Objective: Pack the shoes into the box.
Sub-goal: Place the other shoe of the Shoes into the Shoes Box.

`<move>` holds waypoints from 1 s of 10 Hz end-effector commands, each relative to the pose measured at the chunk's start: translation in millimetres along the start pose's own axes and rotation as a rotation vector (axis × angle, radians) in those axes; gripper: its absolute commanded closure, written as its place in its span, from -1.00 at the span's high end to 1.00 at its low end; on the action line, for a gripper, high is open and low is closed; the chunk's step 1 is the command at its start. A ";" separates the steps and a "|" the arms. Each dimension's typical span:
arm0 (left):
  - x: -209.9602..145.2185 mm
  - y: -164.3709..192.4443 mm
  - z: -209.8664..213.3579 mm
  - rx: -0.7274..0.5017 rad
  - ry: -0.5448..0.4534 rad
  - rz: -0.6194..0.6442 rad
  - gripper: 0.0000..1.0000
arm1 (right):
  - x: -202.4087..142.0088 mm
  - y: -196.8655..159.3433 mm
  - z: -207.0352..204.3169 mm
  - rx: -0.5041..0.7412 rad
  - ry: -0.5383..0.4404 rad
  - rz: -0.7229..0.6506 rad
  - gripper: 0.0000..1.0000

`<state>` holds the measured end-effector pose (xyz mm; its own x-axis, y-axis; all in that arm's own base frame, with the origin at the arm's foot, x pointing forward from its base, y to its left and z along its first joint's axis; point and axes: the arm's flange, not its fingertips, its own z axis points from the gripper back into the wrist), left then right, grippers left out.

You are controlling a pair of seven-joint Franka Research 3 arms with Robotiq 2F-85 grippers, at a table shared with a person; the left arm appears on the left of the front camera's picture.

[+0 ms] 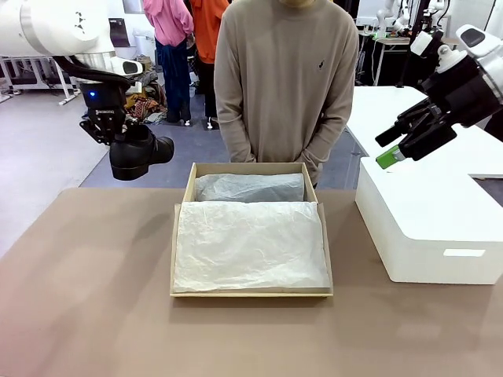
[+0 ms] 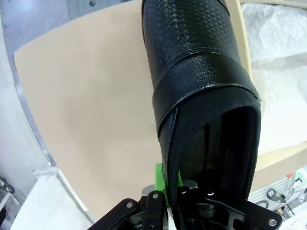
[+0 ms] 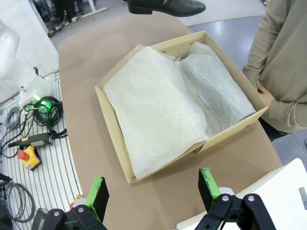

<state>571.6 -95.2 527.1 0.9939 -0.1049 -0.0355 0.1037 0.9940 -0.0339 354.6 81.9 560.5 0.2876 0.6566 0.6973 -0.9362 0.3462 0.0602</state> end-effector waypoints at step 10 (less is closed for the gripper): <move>-20.2 -131.3 19.2 0.062 -0.166 0.573 -1.00 | 1.1 -1.7 -1.7 0.012 -0.035 0.020 1.00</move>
<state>540.4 -216.5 552.7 0.9025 0.4249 0.0710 -0.4261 0.9047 0.0028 354.6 81.8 560.5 0.2877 0.6567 0.6971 -0.9362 0.3463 0.0601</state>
